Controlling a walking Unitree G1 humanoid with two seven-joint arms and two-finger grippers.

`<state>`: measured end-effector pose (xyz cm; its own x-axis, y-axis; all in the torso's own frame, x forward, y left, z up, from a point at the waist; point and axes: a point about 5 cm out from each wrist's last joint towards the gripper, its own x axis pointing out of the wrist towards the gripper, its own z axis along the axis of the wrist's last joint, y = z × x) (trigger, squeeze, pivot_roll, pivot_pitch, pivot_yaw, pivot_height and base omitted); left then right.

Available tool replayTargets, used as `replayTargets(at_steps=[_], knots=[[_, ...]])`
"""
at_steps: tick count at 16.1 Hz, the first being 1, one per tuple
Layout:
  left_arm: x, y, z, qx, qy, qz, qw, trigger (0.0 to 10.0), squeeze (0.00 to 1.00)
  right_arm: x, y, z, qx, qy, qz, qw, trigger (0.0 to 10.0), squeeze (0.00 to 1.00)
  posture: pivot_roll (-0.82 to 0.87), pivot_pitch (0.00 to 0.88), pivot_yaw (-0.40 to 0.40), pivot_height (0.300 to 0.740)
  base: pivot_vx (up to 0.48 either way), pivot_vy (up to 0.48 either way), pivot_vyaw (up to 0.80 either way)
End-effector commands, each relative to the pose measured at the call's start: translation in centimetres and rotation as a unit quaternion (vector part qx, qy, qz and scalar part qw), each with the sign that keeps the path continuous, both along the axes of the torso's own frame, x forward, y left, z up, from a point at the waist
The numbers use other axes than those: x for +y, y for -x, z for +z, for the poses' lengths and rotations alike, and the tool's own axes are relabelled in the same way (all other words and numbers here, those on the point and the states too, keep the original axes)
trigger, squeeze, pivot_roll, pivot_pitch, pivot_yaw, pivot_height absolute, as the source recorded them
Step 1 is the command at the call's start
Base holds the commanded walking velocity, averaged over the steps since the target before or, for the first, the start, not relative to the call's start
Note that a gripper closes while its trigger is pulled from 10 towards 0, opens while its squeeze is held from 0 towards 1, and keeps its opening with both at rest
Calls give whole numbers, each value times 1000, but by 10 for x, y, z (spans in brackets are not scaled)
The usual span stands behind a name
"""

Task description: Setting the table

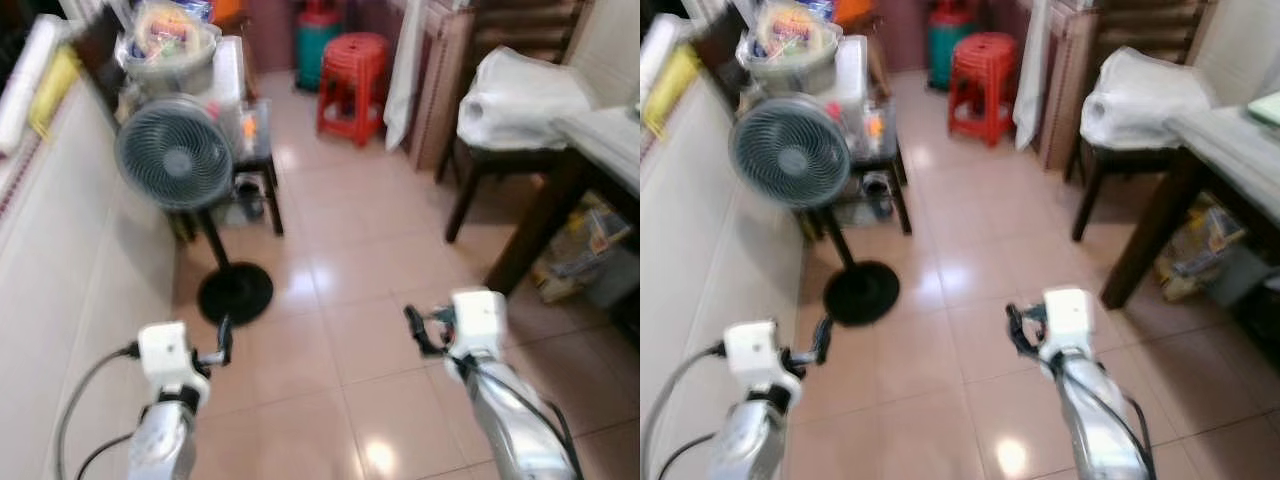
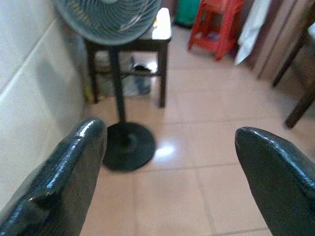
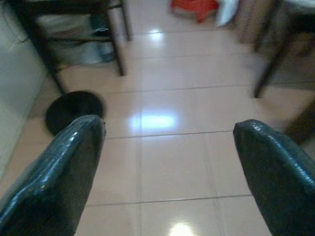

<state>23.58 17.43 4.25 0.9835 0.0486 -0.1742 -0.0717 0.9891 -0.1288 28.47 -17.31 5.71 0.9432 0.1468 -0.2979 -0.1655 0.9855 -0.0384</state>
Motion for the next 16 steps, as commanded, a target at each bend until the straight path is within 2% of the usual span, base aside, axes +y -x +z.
replayTargets(at_steps=[1, 3, 6, 11, 16], knots=[[4, 0, -6, 12, -9, 12, 1000, 10000, 0, 5, 5, -15, 26, 1, 17, 1000, 10000, 0, -97, 64, 117, 740, 0, 0, 0], [8, -4, -3, 8, -8, 20, 1000, 10000, 0, 4, 2, -12, 20, 0, 16, 1000, 10000, 0, -93, 70, 122, 740, 0, 0, 0], [9, -2, -3, 4, -4, 20, 1000, 10000, 0, 3, 6, -20, 26, 4, 17, 999, 10000, 0, -95, 79, 124, 740, 0, 0, -140], [2, 1, -9, 9, 5, 11, 1000, 10000, 0, 3, 17, -24, 28, 9, 24, 999, 10000, 0, -96, 91, 74, 740, 232, 0, -716], [1, 2, -12, 10, 12, 16, 1000, 10000, 0, -2, 13, -21, 18, 17, 26, 999, 10000, 0, -96, 95, 61, 740, 364, 0, -775]])
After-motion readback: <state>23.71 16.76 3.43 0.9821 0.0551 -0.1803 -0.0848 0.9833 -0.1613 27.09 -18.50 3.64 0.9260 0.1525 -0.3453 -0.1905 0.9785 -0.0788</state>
